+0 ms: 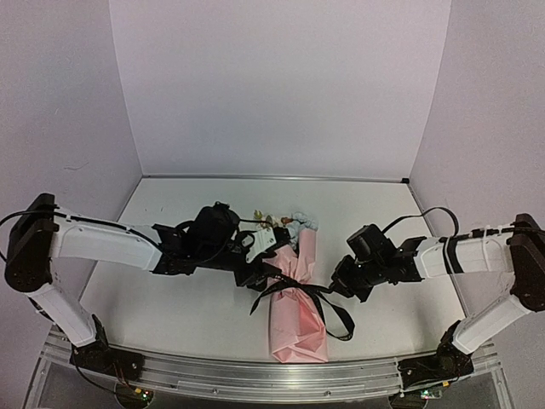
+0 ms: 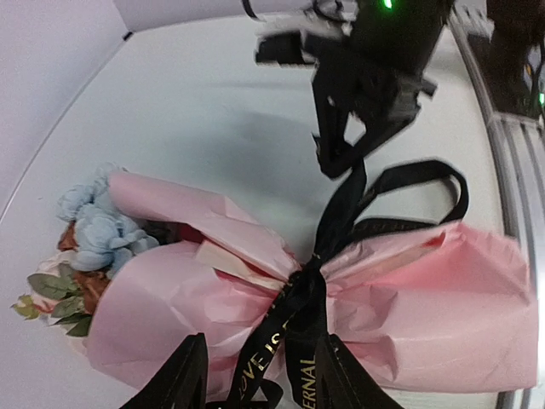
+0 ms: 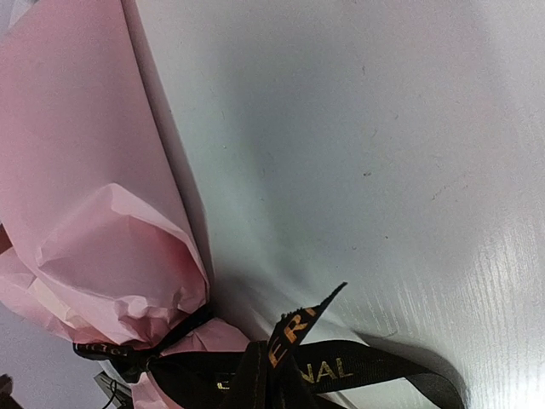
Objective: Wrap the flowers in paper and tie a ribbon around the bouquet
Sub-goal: Adjust the ribbon on the folded bouquet.
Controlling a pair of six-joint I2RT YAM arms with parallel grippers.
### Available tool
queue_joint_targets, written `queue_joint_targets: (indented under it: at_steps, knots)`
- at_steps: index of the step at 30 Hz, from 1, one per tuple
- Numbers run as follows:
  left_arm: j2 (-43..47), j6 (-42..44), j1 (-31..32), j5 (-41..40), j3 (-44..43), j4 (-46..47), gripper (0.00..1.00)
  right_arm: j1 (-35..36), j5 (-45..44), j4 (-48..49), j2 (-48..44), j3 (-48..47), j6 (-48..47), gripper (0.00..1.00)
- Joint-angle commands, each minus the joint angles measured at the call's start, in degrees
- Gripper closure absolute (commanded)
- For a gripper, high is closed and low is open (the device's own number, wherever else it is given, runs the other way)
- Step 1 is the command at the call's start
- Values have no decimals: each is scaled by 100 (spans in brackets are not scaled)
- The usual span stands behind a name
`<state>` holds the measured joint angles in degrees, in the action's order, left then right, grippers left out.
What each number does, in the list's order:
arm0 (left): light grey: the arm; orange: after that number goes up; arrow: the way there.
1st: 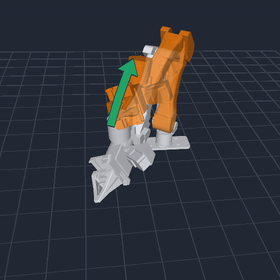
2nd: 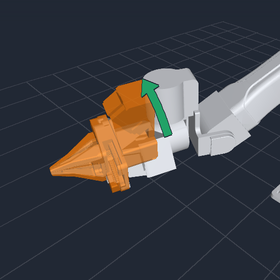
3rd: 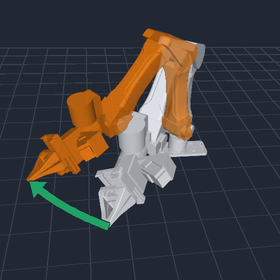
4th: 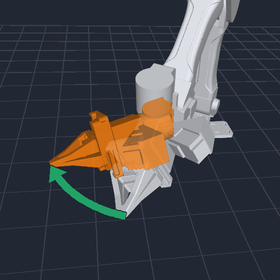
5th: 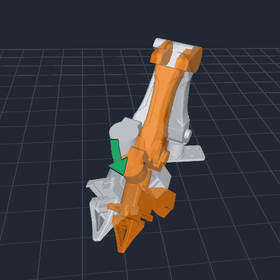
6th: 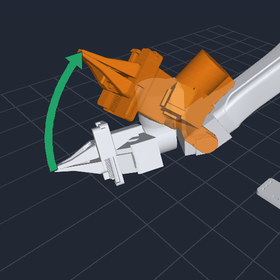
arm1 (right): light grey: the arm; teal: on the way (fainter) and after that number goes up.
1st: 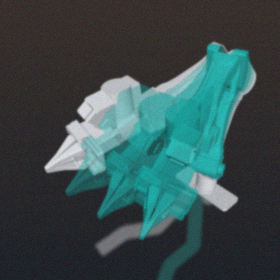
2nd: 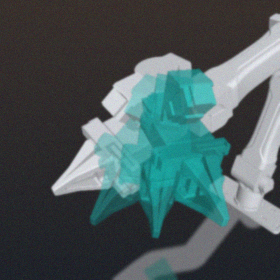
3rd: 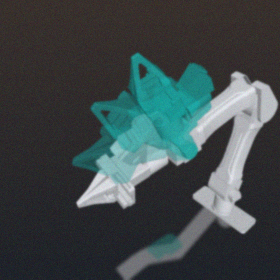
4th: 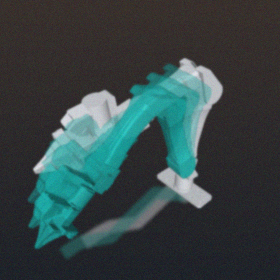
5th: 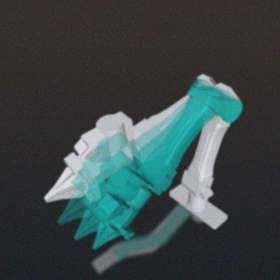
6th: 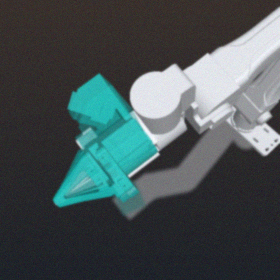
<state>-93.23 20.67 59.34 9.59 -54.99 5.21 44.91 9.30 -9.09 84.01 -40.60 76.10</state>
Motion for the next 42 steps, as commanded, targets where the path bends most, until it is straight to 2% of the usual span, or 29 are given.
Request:
queue_joint_targets:
  at_steps: [1,7,13,22,29,32,37,42]
  knots:
    - [699,-1289,36,-193,488,277,56,-34,11,-120,64,-211,-113,100]
    - [908,-2313,239,-338,1333,482,60,-34,41,-120,137,-272,-130,100]
    - [451,-2884,353,-447,1441,709,59,-34,42,-120,211,-307,-104,100]
    - [-216,-3060,386,-884,1343,955,60,-34,31,-168,212,-368,-122,100]
    - [-462,-3043,385,-906,1353,1190,61,-34,43,-186,221,-396,-136,100]
    - [-549,-3057,386,-905,1334,1214,72,-34,39,-196,225,-404,-161,100]
    - [-475,-3193,385,-1111,1431,1101,97,-34,18,-294,222,-426,-309,100]
    - [-198,-3428,380,-1481,1667,810,100,-82,-46,-584,221,-534,-707,100]
